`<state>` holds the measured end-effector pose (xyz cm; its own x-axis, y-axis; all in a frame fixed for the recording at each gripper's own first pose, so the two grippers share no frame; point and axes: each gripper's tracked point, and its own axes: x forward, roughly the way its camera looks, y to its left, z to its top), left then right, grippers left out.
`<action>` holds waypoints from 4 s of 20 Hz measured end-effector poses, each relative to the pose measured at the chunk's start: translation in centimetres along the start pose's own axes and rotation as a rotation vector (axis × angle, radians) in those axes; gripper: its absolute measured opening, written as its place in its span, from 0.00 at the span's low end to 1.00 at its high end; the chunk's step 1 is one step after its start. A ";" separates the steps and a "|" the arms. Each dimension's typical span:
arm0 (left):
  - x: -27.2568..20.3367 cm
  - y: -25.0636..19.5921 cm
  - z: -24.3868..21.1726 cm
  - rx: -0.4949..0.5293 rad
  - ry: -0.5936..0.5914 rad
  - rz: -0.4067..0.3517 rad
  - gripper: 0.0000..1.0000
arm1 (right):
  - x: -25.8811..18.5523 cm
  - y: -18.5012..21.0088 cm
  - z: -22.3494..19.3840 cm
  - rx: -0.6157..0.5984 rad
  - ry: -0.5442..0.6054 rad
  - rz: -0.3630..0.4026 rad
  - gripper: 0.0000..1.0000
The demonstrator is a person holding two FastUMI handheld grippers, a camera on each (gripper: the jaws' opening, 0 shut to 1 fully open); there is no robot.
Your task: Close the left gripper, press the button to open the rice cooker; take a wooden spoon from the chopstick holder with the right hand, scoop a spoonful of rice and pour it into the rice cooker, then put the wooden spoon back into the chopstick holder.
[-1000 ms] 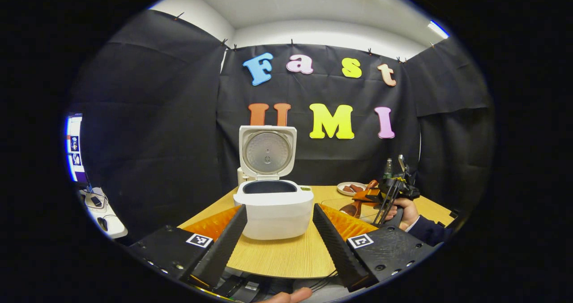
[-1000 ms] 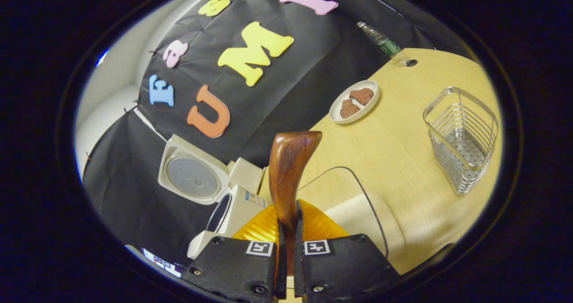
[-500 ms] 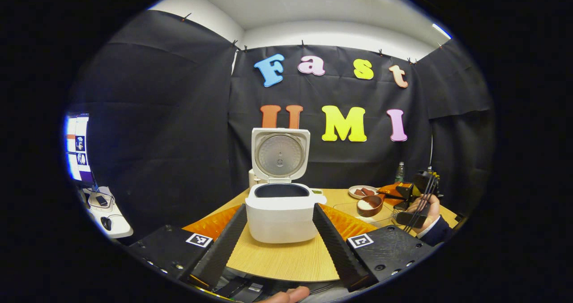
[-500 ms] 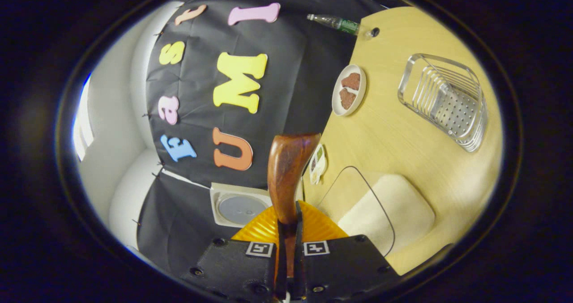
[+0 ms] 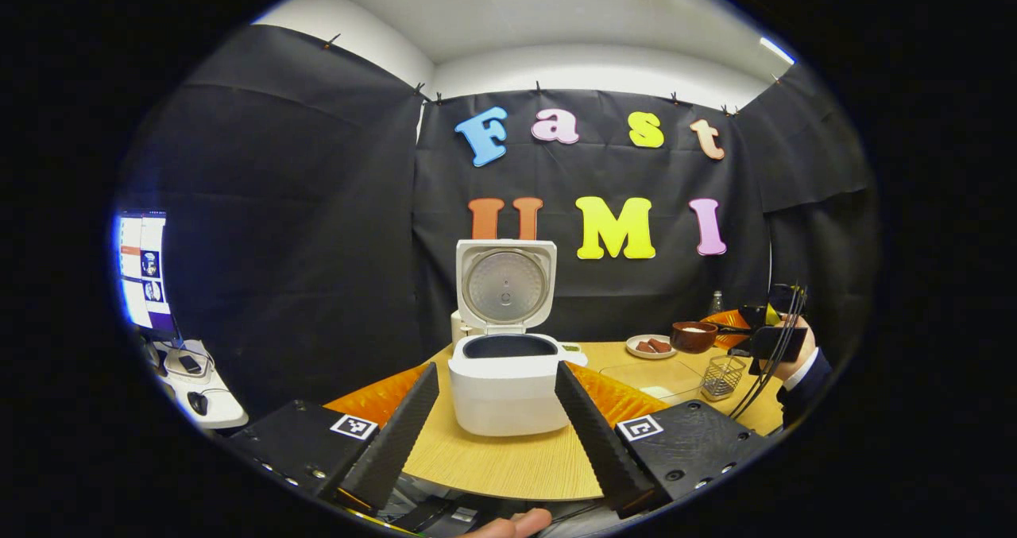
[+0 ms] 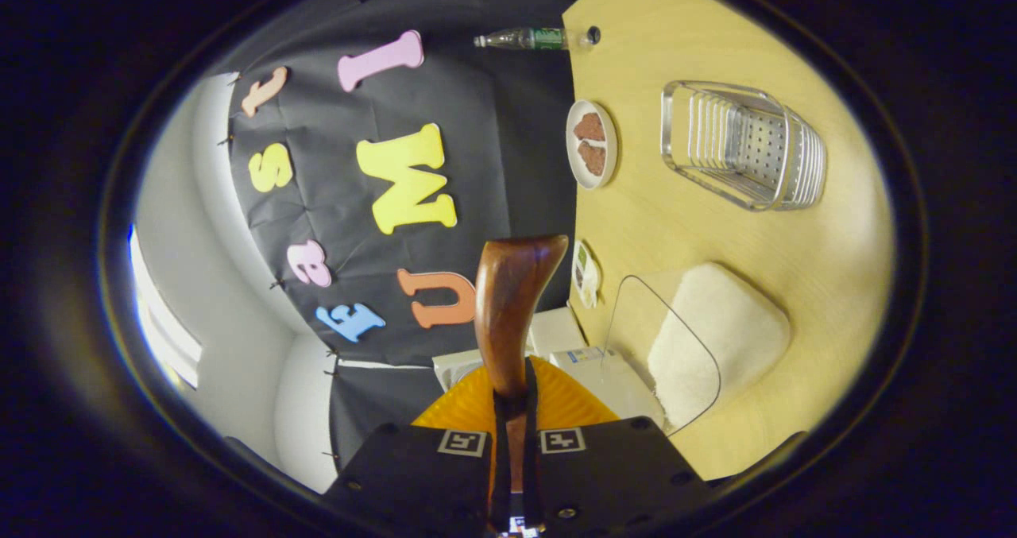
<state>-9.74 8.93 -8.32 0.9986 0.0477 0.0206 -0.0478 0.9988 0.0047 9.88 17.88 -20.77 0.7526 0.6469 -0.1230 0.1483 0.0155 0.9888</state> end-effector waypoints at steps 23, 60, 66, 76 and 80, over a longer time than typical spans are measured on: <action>5.3 3.5 2.3 -0.028 -0.057 -0.026 0.94 | 21.5 6.5 -9.9 -0.598 0.058 -0.151 0.11; 8.5 2.8 -1.6 -0.061 0.049 0.028 0.94 | 17.8 10.4 -19.6 -1.818 -0.054 -0.005 0.12; 10.1 0.9 -1.0 -0.036 0.039 0.028 0.94 | 12.3 11.3 -12.8 -1.821 -0.106 -0.062 0.13; 13.0 -4.8 0.5 -0.021 0.022 -0.048 0.94 | 3.3 11.1 -2.1 -1.727 -0.158 -0.188 0.13; 13.5 -6.9 1.4 -0.022 -0.003 -0.083 0.94 | -1.4 11.6 3.9 -1.700 -0.269 -0.271 0.14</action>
<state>4.07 2.65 -6.66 0.9991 -0.0350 0.0240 0.0354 0.9992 -0.0159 13.03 14.17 -9.47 0.9254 0.3591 -0.1212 -0.3716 0.9226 -0.1034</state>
